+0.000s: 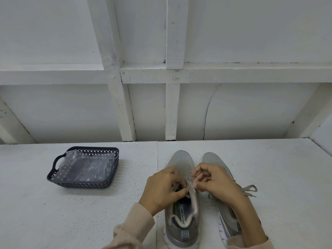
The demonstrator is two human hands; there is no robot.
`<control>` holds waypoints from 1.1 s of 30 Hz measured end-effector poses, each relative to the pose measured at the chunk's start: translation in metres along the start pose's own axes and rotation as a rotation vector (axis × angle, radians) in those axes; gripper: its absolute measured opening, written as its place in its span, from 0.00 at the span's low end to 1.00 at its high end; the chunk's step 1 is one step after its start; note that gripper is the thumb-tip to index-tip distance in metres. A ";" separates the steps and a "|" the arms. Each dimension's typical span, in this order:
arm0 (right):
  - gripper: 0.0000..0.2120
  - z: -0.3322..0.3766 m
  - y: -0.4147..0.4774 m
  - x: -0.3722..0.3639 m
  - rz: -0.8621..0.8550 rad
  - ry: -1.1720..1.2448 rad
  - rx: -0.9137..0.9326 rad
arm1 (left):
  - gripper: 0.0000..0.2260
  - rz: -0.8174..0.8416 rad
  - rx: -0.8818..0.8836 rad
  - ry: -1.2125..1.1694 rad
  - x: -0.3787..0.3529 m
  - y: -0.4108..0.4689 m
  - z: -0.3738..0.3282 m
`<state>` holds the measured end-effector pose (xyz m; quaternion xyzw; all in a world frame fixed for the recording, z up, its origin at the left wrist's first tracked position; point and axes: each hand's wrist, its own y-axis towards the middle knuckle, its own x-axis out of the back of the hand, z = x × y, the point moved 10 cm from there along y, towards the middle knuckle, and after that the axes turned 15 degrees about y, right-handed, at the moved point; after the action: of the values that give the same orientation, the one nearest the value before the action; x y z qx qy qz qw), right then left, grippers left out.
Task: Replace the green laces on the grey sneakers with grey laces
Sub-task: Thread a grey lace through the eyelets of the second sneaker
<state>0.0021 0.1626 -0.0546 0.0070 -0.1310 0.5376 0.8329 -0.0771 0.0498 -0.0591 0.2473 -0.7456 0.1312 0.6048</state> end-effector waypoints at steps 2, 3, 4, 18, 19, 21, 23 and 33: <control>0.11 0.006 -0.001 -0.004 0.029 -0.068 0.051 | 0.10 -0.001 -0.004 0.004 0.002 0.000 0.002; 0.11 0.007 -0.002 -0.007 0.054 -0.094 0.076 | 0.10 -0.002 -0.004 0.005 0.002 0.000 0.002; 0.11 0.008 -0.002 -0.009 0.075 -0.112 0.094 | 0.11 -0.003 -0.003 0.005 0.003 0.000 0.003; 0.09 0.011 -0.001 -0.033 0.031 -0.537 0.191 | 0.14 -0.012 -0.060 -0.053 0.009 -0.004 0.003; 0.08 0.013 -0.002 -0.035 0.015 -0.552 0.202 | 0.14 -0.013 -0.050 -0.091 0.009 -0.004 0.006; 0.05 0.014 -0.002 -0.037 -0.006 -0.580 0.212 | 0.12 -0.019 -0.002 -0.191 0.009 -0.004 0.014; 0.04 0.015 -0.004 -0.038 -0.024 -0.598 0.212 | 0.11 -0.023 0.035 -0.272 0.008 -0.006 0.020; 0.04 0.005 -0.007 -0.043 -0.055 -0.552 0.203 | 0.11 0.019 0.061 -0.370 0.006 -0.009 0.023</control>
<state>-0.0087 0.1205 -0.0588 0.2396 -0.2980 0.5031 0.7750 -0.0924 0.0299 -0.0596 0.2784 -0.8420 0.1118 0.4484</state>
